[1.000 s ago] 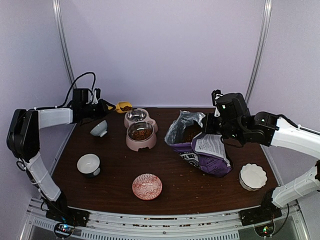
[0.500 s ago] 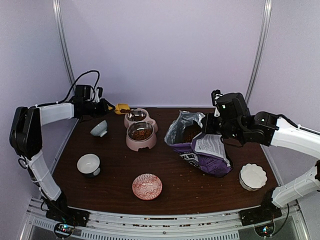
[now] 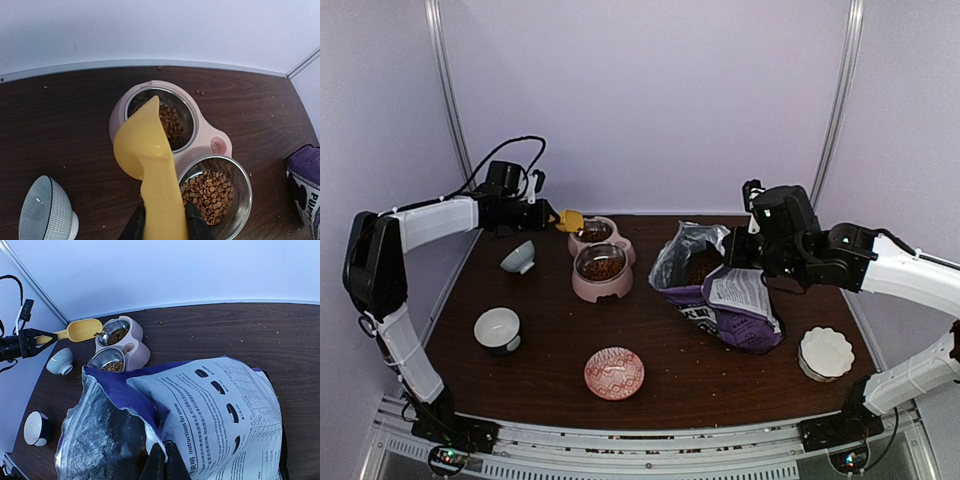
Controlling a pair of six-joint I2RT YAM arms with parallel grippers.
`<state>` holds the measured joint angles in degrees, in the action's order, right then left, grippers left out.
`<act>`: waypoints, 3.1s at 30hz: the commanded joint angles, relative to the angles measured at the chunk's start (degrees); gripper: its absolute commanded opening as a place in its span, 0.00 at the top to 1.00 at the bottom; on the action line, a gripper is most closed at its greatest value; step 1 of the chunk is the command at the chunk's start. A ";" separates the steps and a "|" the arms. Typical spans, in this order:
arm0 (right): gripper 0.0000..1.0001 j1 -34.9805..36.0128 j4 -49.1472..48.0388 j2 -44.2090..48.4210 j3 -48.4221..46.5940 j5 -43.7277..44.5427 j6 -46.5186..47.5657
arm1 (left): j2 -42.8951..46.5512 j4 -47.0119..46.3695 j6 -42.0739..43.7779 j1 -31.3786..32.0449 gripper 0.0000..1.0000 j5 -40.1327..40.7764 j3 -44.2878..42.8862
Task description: Serve the pet food
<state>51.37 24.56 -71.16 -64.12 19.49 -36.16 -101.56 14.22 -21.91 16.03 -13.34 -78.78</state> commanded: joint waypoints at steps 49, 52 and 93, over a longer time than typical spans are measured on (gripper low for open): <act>1.00 -0.92 3.04 -0.11 2.34 1.30 -1.00 | 16.22 -29.14 -21.58 0.61 0.85 0.69 42.84; 1.00 -0.91 3.09 -0.21 2.37 1.34 -0.93 | 15.54 -29.34 -21.61 0.60 0.74 0.86 43.28; 1.00 -2.55 5.55 7.54 -11.45 -52.17 22.51 | 42.31 -3.06 7.37 8.60 0.05 -6.07 23.58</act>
<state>49.01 34.15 -68.97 -69.69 -17.91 -18.96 -58.39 8.19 -24.82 21.52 -4.49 -49.15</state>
